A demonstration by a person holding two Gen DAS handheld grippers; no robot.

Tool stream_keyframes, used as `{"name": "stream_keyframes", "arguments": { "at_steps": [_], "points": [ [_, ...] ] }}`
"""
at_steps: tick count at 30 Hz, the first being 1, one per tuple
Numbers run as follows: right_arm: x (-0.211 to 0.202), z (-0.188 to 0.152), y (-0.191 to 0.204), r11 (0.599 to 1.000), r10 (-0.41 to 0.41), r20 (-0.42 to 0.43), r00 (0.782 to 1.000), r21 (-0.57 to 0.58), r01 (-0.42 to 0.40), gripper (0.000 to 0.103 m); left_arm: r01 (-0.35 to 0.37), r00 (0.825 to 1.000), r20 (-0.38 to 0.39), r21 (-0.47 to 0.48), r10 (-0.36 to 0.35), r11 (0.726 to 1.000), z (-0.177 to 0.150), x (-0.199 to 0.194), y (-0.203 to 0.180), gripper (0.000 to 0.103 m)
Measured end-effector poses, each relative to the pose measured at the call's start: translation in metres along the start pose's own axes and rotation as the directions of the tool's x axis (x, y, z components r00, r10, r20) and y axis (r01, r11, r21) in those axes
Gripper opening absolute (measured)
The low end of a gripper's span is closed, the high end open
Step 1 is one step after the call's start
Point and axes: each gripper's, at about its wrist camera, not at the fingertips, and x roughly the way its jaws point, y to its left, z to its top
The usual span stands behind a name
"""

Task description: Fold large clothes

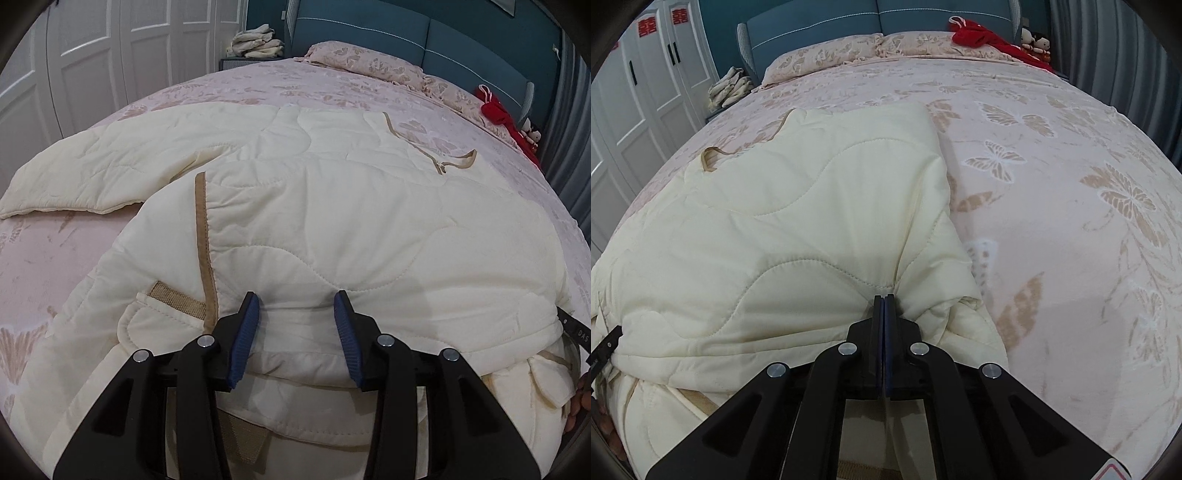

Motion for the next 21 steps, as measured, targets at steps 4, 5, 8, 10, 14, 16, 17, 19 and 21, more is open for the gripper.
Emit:
{"name": "stream_keyframes", "arguments": {
  "at_steps": [4, 5, 8, 10, 14, 16, 17, 19, 21],
  "points": [
    [-0.005, 0.005, 0.006, 0.999, -0.038, -0.018, 0.999, -0.015, 0.038, 0.0, 0.003, 1.0, 0.006, 0.0, -0.003, 1.0, 0.001, -0.001, 0.0, 0.042],
    [-0.012, 0.009, 0.012, 0.997, -0.077, -0.027, 0.997, -0.016, 0.077, 0.0, 0.029, 1.0, 0.007, -0.015, -0.029, 0.999, 0.002, -0.003, 0.004, 0.045],
    [-0.059, 0.014, 0.046, 0.999, -0.037, 0.011, 0.999, 0.014, 0.037, 0.012, 0.128, 0.992, 0.012, -0.092, -0.128, 0.987, 0.009, -0.021, 0.022, 0.051],
    [-0.078, 0.011, 0.084, 0.999, 0.038, 0.01, 0.999, -0.023, -0.038, 0.012, 0.135, 0.991, 0.03, -0.15, -0.132, 0.979, 0.011, -0.039, 0.038, 0.061],
    [-0.072, -0.009, 0.178, 0.976, 0.129, -0.052, 0.99, -0.17, -0.136, 0.01, 0.165, 0.985, 0.1, -0.308, -0.141, 0.937, 0.014, -0.079, 0.094, 0.077],
    [-0.056, -0.017, 0.201, 0.971, 0.153, -0.096, 0.983, -0.167, -0.168, 0.01, 0.143, 0.988, 0.104, -0.339, -0.114, 0.93, 0.018, -0.091, 0.127, 0.077],
    [-0.044, -0.022, 0.208, 0.972, 0.169, -0.132, 0.977, -0.142, -0.187, 0.01, 0.131, 0.989, 0.111, -0.352, -0.098, 0.927, 0.02, -0.095, 0.145, 0.077],
    [-0.029, -0.031, 0.215, 0.977, 0.165, -0.163, 0.973, -0.109, -0.184, 0.01, 0.093, 0.993, 0.109, -0.391, -0.055, 0.916, 0.022, -0.098, 0.183, 0.079],
    [-0.021, -0.042, 0.22, 0.981, 0.136, -0.146, 0.98, -0.115, -0.154, 0.01, 0.068, 0.994, 0.103, -0.453, -0.023, 0.889, 0.022, -0.094, 0.227, 0.079]
  ]
}}
